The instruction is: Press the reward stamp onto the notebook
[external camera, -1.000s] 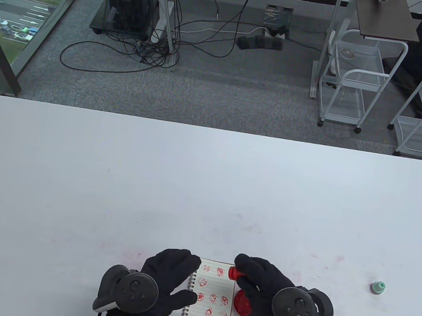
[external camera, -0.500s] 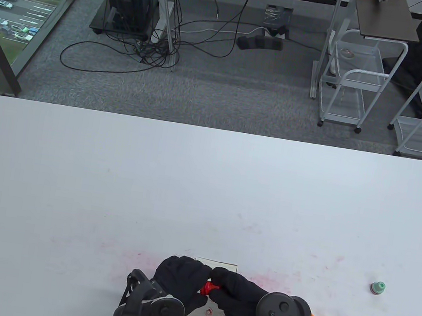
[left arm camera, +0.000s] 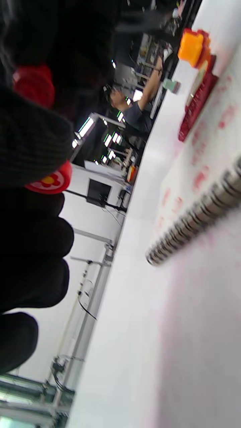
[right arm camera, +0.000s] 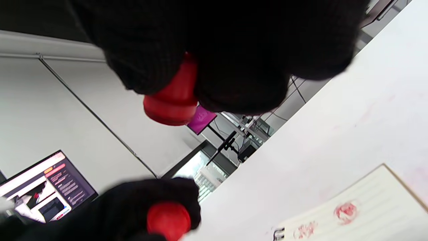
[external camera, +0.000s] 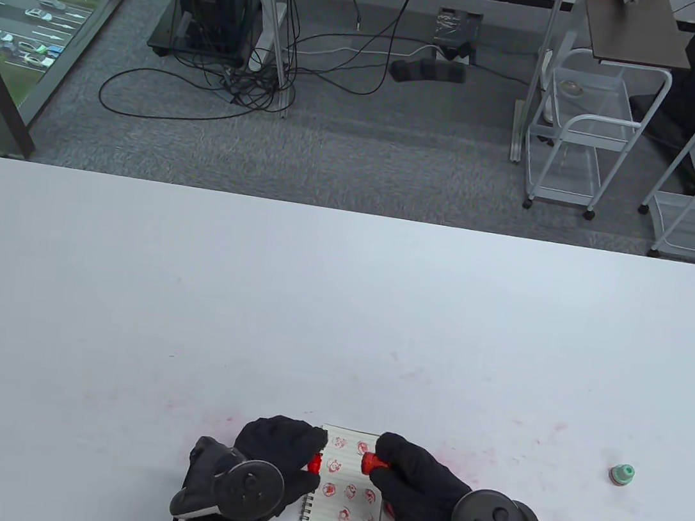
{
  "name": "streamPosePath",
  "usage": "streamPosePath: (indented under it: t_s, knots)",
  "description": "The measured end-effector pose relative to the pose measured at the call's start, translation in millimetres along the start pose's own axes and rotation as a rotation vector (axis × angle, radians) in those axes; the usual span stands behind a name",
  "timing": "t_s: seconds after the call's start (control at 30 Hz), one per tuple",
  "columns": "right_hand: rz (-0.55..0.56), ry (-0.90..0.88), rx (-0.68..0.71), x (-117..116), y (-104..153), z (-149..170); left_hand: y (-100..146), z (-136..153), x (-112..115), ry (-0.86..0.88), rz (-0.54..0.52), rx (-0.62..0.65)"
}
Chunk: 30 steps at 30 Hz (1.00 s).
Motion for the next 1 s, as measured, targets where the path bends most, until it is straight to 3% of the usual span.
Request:
streamPosePath:
  t_s: [0.13, 0.33, 0.77, 1.0]
  knots:
    - [-0.017, 0.020, 0.017, -3, 0, -1, -7, 22, 21, -0.032, 0.184, -0.090]
    - [-0.037, 0.041, 0.024, -3, 1, 0, -9, 38, 37, -0.015, 0.305, -0.143]
    - [-0.016, 0.126, 0.060, 9, 1, -1, -5, 51, 31, -0.037, 0.299, -0.203]
    - [-0.066, 0.389, 0.139, 15, 4, -6, 9, 53, -3, -0.012, 0.134, -0.161]
Point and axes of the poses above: the tracker on the back of each hand, its own z axis roughly to the little-finger side, its own y axis roughly from the fingertips to the wrist, x = y × z, the point moved 2 cm from there along -y, roughly from the wrist to the fingertips, and after that the axes turned 7 degrees about z, right-handed, at the moved point
